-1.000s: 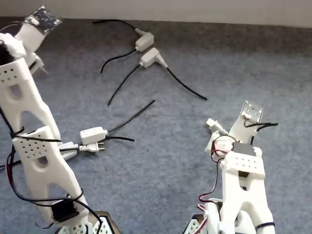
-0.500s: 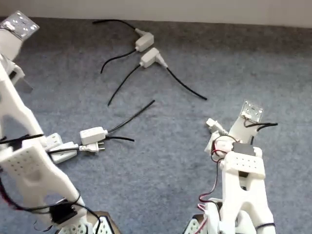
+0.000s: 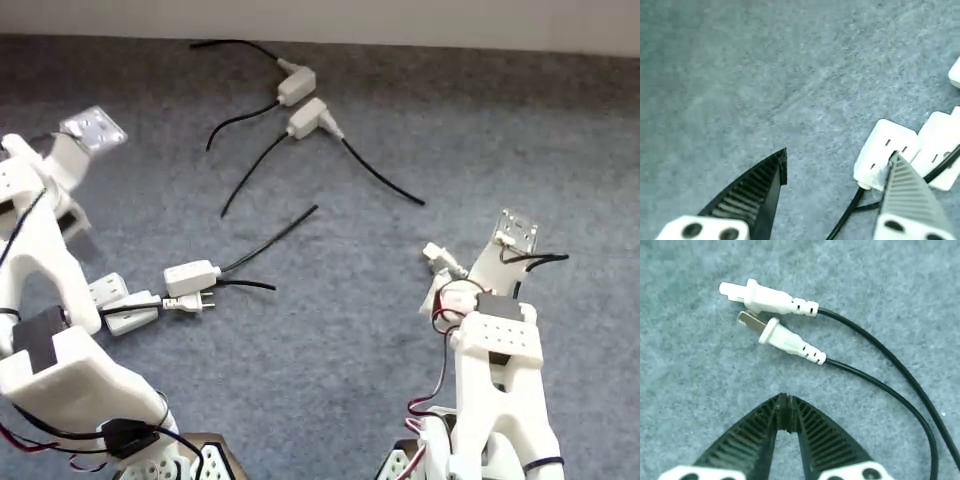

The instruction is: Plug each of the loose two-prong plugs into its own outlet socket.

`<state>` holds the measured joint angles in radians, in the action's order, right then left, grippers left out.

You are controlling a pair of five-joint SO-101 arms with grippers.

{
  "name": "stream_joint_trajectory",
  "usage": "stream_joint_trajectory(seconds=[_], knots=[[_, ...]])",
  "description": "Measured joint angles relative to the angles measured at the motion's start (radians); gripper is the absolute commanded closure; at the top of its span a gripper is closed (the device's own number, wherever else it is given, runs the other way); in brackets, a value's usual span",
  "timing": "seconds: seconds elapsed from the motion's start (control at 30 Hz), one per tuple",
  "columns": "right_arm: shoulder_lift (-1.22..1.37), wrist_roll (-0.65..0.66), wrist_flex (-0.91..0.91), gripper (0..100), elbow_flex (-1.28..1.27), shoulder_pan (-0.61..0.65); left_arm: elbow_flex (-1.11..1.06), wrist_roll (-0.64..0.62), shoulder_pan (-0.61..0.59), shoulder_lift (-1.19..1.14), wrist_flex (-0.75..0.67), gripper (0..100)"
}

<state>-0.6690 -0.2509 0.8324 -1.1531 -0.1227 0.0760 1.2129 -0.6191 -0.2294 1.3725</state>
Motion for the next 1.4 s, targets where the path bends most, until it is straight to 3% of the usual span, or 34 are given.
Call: stream_joint_trajectory(seconds=[0.23, 0.47, 0.67, 0.9, 1.23, 1.4], knots=[[0.0, 0.0, 0.0, 99.0, 0.0, 0.0, -0.206, 0.098, 0.017, 0.002, -0.166, 69], [0.0, 0.0, 0.0, 99.0, 0.0, 0.0, -0.33, 0.112, -0.002, 0.035, -0.397, 69], [0.0, 0.0, 0.0, 99.0, 0.0, 0.0, -0.367, 0.176, -0.046, 0.057, -0.419, 69], [0.0, 0.0, 0.0, 99.0, 0.0, 0.0, -0.287, 0.186, -0.141, 0.048, -0.322, 69], [0.0, 0.0, -0.015, 99.0, 0.0, 0.0, -0.052, 0.186, -0.176, 0.046, 0.084, 69], [0.0, 0.0, -0.025, 99.0, -0.003, 0.0, -0.025, 0.198, -0.183, 0.044, 0.129, 69]])
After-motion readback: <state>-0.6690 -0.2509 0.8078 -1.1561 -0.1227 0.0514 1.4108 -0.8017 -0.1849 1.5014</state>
